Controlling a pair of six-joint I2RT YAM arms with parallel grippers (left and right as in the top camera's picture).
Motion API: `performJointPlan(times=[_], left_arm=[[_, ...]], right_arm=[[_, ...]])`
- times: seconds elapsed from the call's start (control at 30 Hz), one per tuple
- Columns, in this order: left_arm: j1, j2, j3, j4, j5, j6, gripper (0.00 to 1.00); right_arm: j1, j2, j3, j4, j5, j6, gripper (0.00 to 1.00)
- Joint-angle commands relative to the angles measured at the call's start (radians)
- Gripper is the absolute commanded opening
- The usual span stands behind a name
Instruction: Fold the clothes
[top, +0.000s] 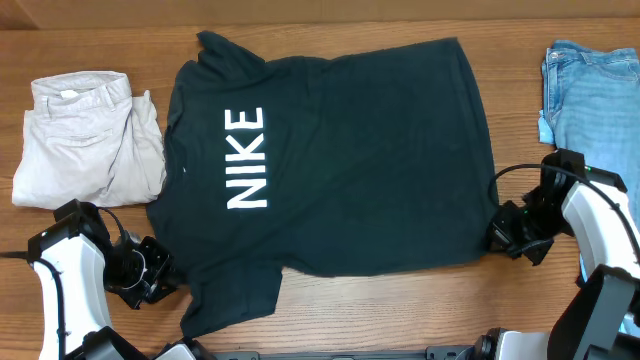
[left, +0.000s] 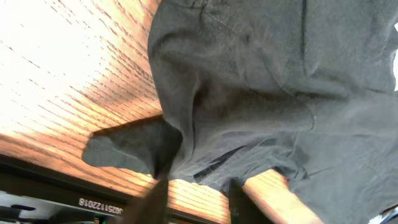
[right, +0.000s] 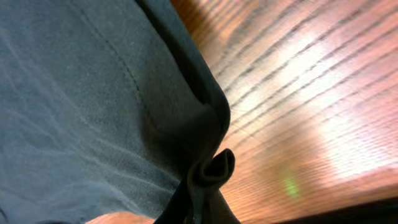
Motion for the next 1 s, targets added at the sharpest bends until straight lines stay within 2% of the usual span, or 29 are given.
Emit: performJointPlan(times=[0.0, 0.03, 0.07, 0.2, 0.3, 0.4, 0.5, 0.57, 0.67, 0.8, 0.87, 0.9, 0.97], left_arm=[[0.006, -0.018, 0.021, -0.01, 0.016, 0.015, 0.49], [0.006, -0.018, 0.021, -0.015, 0.029, 0.027, 0.48], [0.005, -0.018, 0.021, -0.019, 0.044, 0.042, 0.47], [-0.082, -0.018, 0.021, -0.019, 0.064, 0.064, 0.4], [-0.288, -0.018, 0.02, 0.032, 0.06, 0.068, 0.4], [-0.528, -0.018, 0.02, 0.119, 0.058, 0.148, 0.43], [-0.815, -0.016, 0.02, 0.2, -0.052, 0.225, 0.45], [-0.976, -0.009, 0.02, 0.213, -0.142, 0.225, 0.54], [-1.15, 0.03, 0.02, 0.214, -0.204, 0.211, 0.61], [-1.234, 0.121, 0.02, 0.203, -0.212, 0.178, 0.63], [-1.252, 0.183, 0.02, 0.182, -0.178, 0.156, 0.65], [-1.25, 0.214, 0.02, 0.139, -0.183, 0.062, 0.66], [-1.249, 0.243, 0.02, 0.109, -0.182, -0.008, 0.66]], right_arm=[[-0.001, -0.007, 0.002, 0.022, 0.042, -0.011, 0.06], [-0.001, -0.007, 0.002, 0.027, 0.042, -0.011, 0.08], [-0.001, -0.007, 0.002, 0.032, 0.042, -0.012, 0.14], [-0.001, -0.007, 0.002, 0.051, 0.041, -0.011, 0.18], [-0.001, -0.007, 0.002, 0.058, 0.039, -0.012, 0.19], [-0.001, -0.007, 0.002, 0.066, 0.039, -0.012, 0.22], [-0.001, -0.007, 0.002, 0.066, 0.039, -0.012, 0.28], [-0.001, -0.007, 0.002, 0.066, 0.039, -0.012, 0.31], [-0.001, -0.007, 0.002, 0.066, 0.039, -0.012, 0.35], [-0.001, -0.007, 0.002, 0.065, 0.039, -0.012, 0.56], [-0.001, -0.007, 0.002, 0.064, 0.039, -0.012, 0.59], [-0.001, -0.007, 0.002, 0.065, 0.039, -0.012, 0.6], [-0.001, -0.007, 0.002, 0.066, 0.039, -0.012, 0.61]])
